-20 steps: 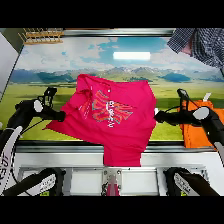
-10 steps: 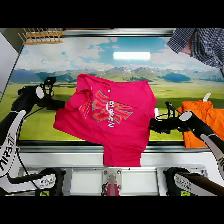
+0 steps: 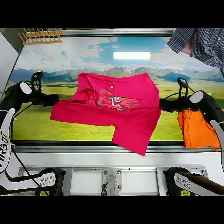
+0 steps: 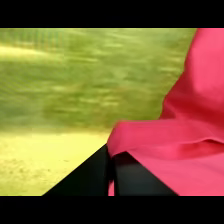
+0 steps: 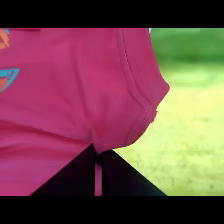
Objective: Fold the clothes and pants, and hang the long-sleeved shirts on hangers.
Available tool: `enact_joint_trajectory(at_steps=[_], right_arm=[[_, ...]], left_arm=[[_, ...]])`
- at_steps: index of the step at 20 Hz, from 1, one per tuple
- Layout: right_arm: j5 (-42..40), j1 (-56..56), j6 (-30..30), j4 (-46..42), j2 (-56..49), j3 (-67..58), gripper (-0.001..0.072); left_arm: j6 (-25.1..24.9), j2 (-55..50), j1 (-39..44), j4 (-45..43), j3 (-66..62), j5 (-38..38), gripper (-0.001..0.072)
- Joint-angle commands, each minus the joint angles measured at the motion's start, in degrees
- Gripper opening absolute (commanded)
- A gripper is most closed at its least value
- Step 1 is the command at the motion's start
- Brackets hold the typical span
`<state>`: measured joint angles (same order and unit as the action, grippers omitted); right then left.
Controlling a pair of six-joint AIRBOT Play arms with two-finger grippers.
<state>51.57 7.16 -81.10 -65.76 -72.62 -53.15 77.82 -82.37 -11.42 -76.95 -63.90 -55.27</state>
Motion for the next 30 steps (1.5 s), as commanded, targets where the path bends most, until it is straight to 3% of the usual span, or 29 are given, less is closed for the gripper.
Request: enact_joint_trajectory(at_steps=[1,2,4,5,7,8,13,17,21,26,27,29,30], right_arm=[[-0.22,0.55,-1.27,-3.48,-0.02,-4.44,0.0016],[-0.5,0.55,-1.27,-3.48,-0.02,-4.44,0.0016],[-0.52,0.55,-1.27,-3.48,-0.04,-4.42,0.0031],[-0.52,0.57,-1.29,-3.48,-0.02,-4.42,0.0102],[0.15,0.61,-1.27,-3.52,0.44,-4.42,0.0479],[0.7,0.68,-1.27,-3.58,1.09,-4.42,0.0505],[3.19,0.55,-1.27,-3.45,6.78,-4.35,0.0505],[3.17,0.55,-1.27,-3.45,8.96,-4.35,0.0506],[3.17,0.55,-1.27,-1.95,8.96,-4.35,0.0505],[3.89,0.55,-1.27,-1.99,8.98,-4.35,0.0505],[4.68,0.59,-1.25,-2.23,8.98,-4.33,0.0505],[6.97,0.61,-1.22,-4.39,8.98,-4.28,0.0506],[8.57,0.63,-1.2,-7.02,8.98,-4.07,0.0506]], left_arm=[[-4.57,0.0,-3.28,7.06,1.62,-1.22,0.0007],[-4.52,0.0,-3.65,7.08,3.04,-0.59,0.0021],[-4.09,0.0,-3.69,7.06,5.01,0.68,0.0602],[-3.15,0.04,-3.93,6.95,4.92,0.7,0.062],[0.44,1.29,-5.44,7.06,4.15,0.52,0.0619],[2.08,2.54,-6.62,7.06,4.24,-0.13,0.0619],[11.74,13.27,-12.94,7.41,18.91,-1.57,0.062],[15.26,19.37,-15.28,11.43,32.59,3.43,0.062],[15.21,16.57,-13.68,22.08,36.24,9.99,0.0619],[16.44,8.52,-7.06,25.97,30.29,13.68,0.0618],[17.03,7.43,-6.16,25.94,29.09,14.12,0.0586],[17.11,6.4,-5.29,25.55,27.34,14.62,0.0024],[16.63,6.62,-5.18,25.4,26.67,14.78,0.0007]])
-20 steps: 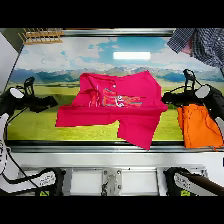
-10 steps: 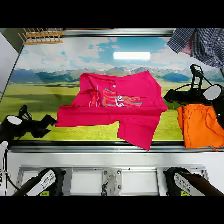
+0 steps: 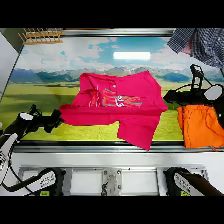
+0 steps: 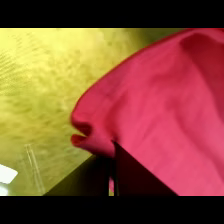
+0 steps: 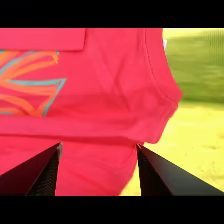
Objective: Fold the clothes and pants, and hang the long-sleeved shirts on hangers.
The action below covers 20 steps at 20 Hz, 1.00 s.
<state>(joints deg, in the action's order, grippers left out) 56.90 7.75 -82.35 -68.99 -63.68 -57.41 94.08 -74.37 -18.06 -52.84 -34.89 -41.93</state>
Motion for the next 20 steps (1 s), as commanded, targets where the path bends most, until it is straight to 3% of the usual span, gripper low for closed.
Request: enact_joint_trajectory(at_steps=[1,4,7,14,18,19,20], right_arm=[[5.07,0.2,0.0,-6.67,0.09,1.14,0.0506],[6.54,3.65,0.0,-5.09,-0.07,8.94,0.0507],[2.73,7.52,3.06,4.52,-2.25,17.79,0.0508],[-4.68,8.11,16.55,28.09,-12.52,22.53,0.0507],[-6.45,8.11,21.16,35.78,-15.65,22.51,0.0497],[-7.15,8.11,21.14,35.85,-15.74,22.47,0.0383],[-7.63,8.13,21.75,35.87,-15.74,22.43,0.0205]], left_arm=[[-0.55,-0.87,1.4,1.29,-2.95,1.4,0.0007],[-5.29,1.55,1.42,1.31,-4.42,-0.28,0.0007],[-7.8,2.43,1.49,1.36,-4.85,-1.66,0.0007],[-8.83,2.38,1.46,1.36,-4.72,-1.57,0.0007],[-8.83,2.38,1.49,1.36,-4.72,-1.55,0.0007],[-8.83,2.38,1.46,1.36,-4.72,-1.55,0.0007],[-8.83,2.38,1.46,1.38,-4.72,-1.55,0.0007]])
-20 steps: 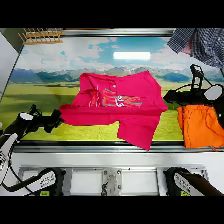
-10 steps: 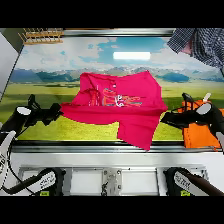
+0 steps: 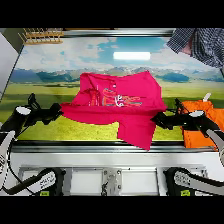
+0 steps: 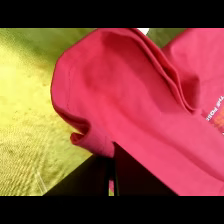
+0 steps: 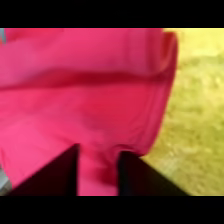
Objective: Fold the clothes and pants, and hang the long-sleeved shirts on hangers.
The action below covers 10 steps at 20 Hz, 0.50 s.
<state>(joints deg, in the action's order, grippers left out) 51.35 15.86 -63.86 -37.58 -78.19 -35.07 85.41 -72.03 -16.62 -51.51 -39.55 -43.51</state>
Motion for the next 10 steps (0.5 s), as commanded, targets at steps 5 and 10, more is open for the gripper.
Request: enact_joint_trajectory(at_steps=[5,10], right_arm=[[-2.49,0.11,5.49,4.31,1.09,-0.2,0.0016],[2.14,0.24,5.11,-0.81,15.15,-13.22,0.0014]], left_arm=[[-0.17,0.13,-0.04,-0.02,-0.66,-0.02,0.0007],[-0.13,8.59,-0.02,0.09,-14.19,-2.01,0.0007]])
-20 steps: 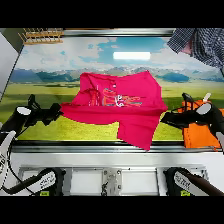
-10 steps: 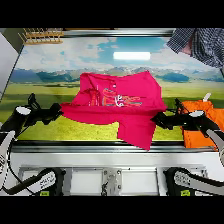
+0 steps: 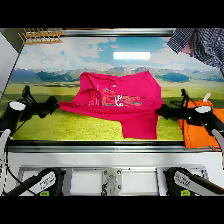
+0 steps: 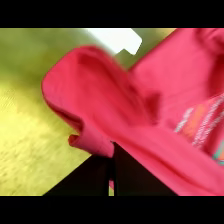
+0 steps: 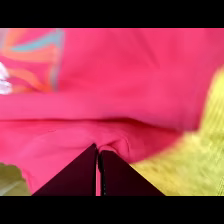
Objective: Fold the clothes and pants, and hang the long-sleeved shirts on hangers.
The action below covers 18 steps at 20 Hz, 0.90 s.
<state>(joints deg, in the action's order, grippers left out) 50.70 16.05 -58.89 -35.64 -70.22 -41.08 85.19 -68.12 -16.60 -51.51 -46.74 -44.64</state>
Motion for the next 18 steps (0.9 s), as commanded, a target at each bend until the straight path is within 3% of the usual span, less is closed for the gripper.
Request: enact_joint_trajectory(at_steps=[1,7,12,18], right_arm=[[4.07,0.04,0.17,-3.06,10.29,-11.58,0.0014],[0.61,0.04,0.26,-3.23,29.31,-34.18,0.0015],[-8.57,0.04,0.44,-3.45,42.58,-36.52,0.0015],[-8.87,0.04,-3.91,-4.31,47.17,-36.52,0.0014]], left_arm=[[0.09,7.58,-0.04,0.13,-11.04,-1.09,0.0007],[0.04,27.02,-0.04,-0.02,-31.61,1.29,0.0007],[0.04,40.19,-0.04,-0.04,-37.2,3.76,0.0006],[0.76,46.73,-0.04,-2.95,-37.16,7.17,0.0007]])
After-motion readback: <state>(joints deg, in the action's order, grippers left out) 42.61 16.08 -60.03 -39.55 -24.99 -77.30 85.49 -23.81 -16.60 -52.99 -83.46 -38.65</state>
